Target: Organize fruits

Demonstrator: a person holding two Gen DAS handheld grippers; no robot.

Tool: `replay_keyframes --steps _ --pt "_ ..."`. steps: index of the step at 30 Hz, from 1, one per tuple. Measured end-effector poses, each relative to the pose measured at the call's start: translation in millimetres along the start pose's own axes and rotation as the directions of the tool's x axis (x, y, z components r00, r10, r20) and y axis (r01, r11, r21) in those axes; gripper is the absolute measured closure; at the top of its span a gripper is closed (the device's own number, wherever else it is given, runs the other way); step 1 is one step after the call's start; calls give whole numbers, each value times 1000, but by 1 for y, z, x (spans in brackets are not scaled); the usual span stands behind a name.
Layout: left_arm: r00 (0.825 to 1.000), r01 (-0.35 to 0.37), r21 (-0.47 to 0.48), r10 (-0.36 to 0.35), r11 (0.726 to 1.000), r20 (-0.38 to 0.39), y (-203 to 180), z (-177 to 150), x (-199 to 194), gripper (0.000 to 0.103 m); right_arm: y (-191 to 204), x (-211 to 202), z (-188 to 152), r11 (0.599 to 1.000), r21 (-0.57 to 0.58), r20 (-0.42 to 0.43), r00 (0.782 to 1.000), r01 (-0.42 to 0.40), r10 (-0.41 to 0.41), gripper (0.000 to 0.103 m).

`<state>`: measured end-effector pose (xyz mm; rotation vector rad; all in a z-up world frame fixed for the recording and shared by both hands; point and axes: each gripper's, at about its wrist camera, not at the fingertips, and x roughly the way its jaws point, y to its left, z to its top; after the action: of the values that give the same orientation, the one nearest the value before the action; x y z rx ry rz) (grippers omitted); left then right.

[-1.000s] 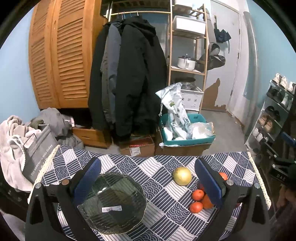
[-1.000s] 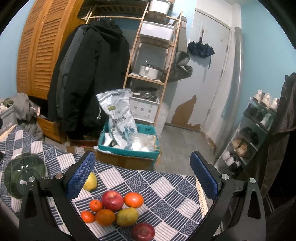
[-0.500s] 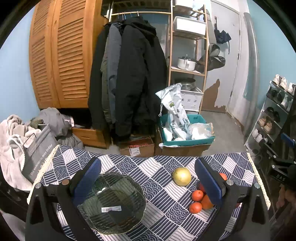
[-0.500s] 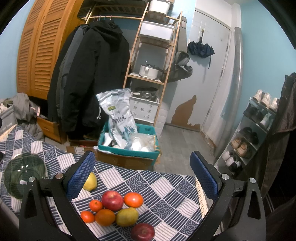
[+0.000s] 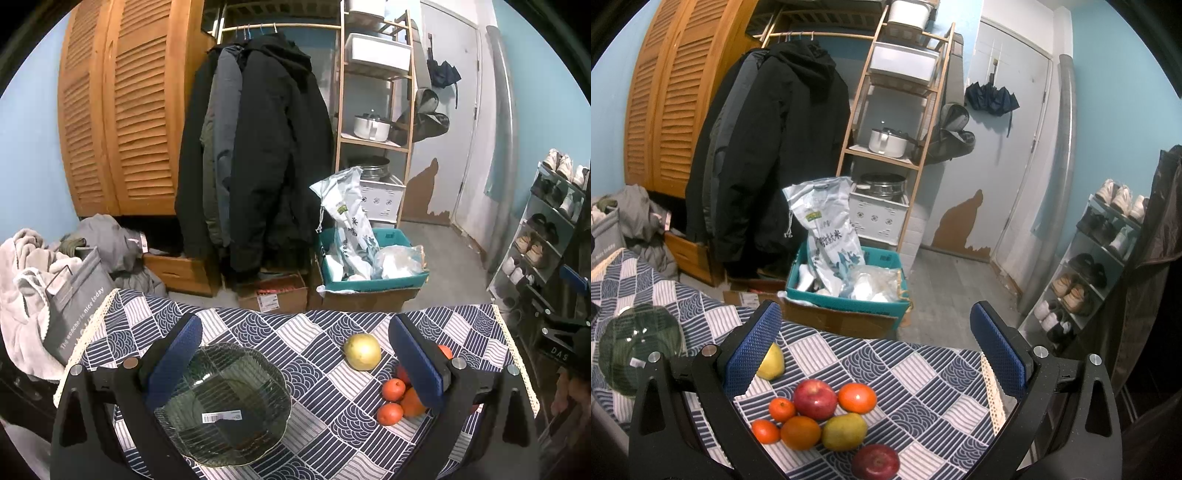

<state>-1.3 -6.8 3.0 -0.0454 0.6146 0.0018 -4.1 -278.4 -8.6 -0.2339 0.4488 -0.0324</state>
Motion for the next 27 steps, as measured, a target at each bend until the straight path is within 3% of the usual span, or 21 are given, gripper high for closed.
replay_keyframes --steps 27 --pt "1000 2 -1 -2 1000 2 -2 -1 -1 1 -3 0 -2 1000 0 -1 1000 0 0 3"
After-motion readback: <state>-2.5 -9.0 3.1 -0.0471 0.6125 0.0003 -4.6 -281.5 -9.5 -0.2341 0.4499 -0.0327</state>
